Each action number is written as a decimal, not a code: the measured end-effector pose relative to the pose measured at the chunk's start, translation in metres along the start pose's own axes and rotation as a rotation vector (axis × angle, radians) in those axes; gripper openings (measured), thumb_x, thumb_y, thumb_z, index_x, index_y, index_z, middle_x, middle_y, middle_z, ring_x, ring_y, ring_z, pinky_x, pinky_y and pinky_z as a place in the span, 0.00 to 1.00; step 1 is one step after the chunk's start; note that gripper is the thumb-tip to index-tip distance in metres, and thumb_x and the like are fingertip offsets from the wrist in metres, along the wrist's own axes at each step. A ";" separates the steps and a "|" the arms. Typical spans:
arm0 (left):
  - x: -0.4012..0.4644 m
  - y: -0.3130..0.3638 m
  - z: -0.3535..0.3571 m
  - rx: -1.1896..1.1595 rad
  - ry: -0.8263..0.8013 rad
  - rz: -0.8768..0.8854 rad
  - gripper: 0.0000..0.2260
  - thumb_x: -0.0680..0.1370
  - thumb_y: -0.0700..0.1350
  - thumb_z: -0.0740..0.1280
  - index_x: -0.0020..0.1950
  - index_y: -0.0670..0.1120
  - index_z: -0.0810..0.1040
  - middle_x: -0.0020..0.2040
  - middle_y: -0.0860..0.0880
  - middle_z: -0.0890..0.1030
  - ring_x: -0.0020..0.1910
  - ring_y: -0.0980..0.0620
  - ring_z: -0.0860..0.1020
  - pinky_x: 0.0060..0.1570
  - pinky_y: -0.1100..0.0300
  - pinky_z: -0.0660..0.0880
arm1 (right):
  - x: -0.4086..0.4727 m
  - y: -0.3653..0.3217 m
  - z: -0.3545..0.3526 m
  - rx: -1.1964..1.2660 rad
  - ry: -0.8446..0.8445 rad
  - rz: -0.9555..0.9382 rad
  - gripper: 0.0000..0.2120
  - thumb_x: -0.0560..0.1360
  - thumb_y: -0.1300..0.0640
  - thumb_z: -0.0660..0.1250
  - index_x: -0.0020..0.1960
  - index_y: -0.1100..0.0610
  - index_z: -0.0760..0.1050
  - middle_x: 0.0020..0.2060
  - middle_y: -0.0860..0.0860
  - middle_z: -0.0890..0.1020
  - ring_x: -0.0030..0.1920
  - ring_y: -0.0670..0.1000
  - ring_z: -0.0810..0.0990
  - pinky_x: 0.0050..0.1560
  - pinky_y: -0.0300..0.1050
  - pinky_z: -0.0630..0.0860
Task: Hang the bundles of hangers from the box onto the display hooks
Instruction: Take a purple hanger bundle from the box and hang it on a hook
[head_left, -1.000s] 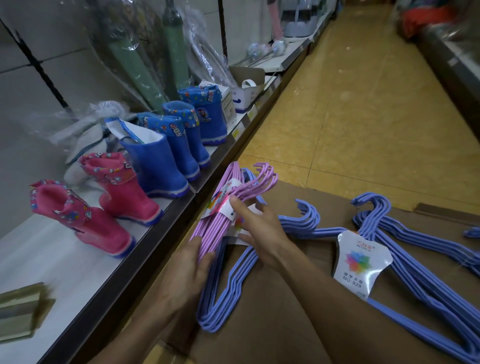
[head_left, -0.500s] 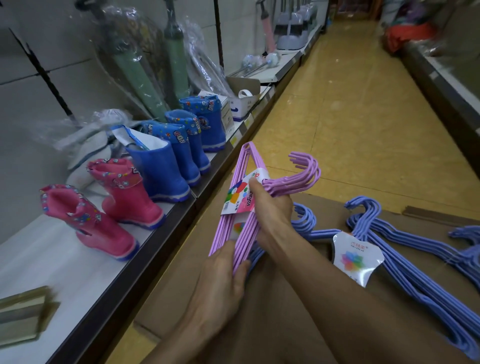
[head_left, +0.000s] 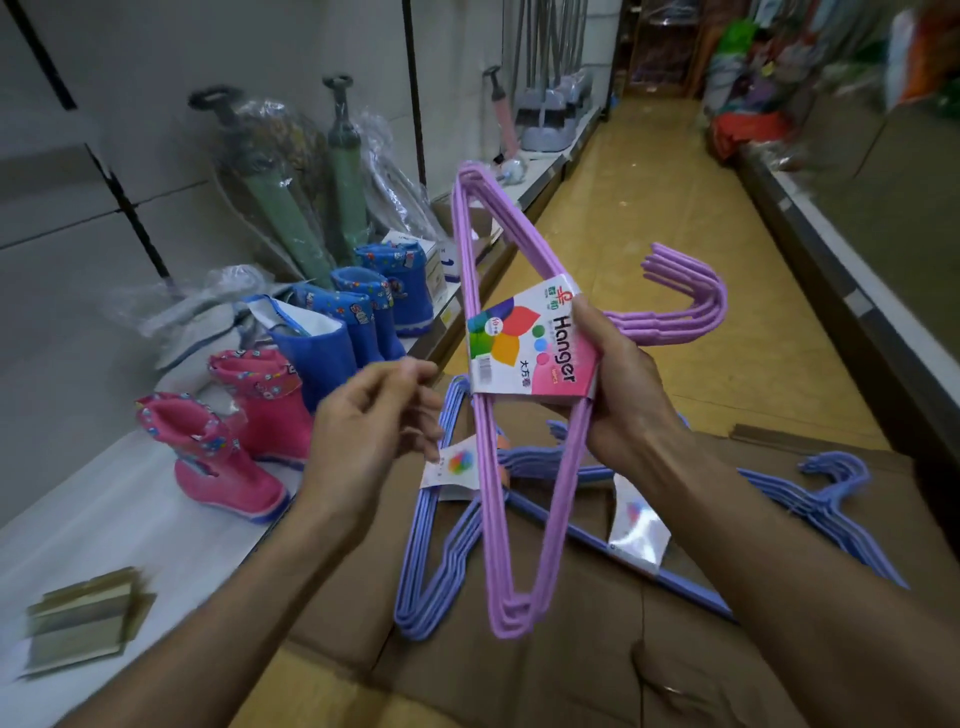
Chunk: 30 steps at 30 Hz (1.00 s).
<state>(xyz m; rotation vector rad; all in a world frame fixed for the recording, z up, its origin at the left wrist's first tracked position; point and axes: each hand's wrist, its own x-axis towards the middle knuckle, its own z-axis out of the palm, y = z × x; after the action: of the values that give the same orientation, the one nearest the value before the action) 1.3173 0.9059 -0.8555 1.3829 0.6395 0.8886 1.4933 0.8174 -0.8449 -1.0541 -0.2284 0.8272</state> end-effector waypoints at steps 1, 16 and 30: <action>0.002 0.009 0.000 -0.072 0.043 -0.022 0.09 0.82 0.43 0.61 0.51 0.41 0.79 0.39 0.43 0.78 0.32 0.49 0.76 0.28 0.59 0.76 | -0.006 -0.006 -0.004 -0.010 -0.034 -0.002 0.26 0.69 0.46 0.72 0.62 0.59 0.78 0.55 0.60 0.84 0.56 0.61 0.83 0.57 0.64 0.78; 0.001 0.166 0.019 -0.209 0.075 -0.106 0.28 0.76 0.57 0.64 0.68 0.37 0.72 0.57 0.39 0.80 0.51 0.46 0.81 0.51 0.52 0.80 | -0.092 -0.100 0.027 -0.134 -0.210 0.075 0.24 0.71 0.46 0.68 0.58 0.63 0.79 0.53 0.63 0.84 0.52 0.63 0.84 0.53 0.63 0.80; -0.004 0.477 0.004 0.110 0.179 0.018 0.21 0.73 0.64 0.66 0.59 0.53 0.75 0.49 0.48 0.83 0.50 0.44 0.83 0.55 0.39 0.77 | -0.193 -0.349 0.212 -0.264 -0.352 -0.014 0.25 0.62 0.40 0.78 0.46 0.60 0.83 0.47 0.64 0.85 0.43 0.62 0.86 0.41 0.56 0.84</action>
<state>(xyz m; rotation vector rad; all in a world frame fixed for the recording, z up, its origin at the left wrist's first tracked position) 1.2446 0.8837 -0.3843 1.4190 0.8241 1.0117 1.4190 0.7453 -0.4055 -1.1458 -0.6560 0.9862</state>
